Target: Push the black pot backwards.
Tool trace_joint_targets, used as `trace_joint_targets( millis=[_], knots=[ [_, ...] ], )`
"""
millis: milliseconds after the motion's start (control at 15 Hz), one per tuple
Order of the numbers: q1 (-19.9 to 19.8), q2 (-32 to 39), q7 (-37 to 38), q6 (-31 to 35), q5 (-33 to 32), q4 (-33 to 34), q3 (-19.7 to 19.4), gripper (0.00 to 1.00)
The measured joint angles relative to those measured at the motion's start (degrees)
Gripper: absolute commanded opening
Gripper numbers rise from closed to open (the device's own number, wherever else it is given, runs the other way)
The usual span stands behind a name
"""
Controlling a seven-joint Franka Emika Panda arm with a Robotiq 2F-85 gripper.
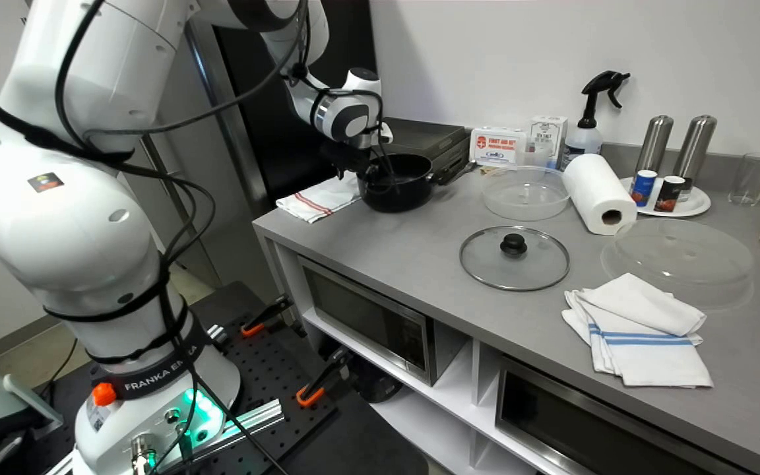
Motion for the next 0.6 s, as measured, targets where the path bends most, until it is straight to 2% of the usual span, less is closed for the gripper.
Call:
trace_joint_targets(
  millis=[600],
  knots=[
    [-0.02,-0.47,0.00,-0.96,0.00,-1.28,0.00,1.00]
  ],
)
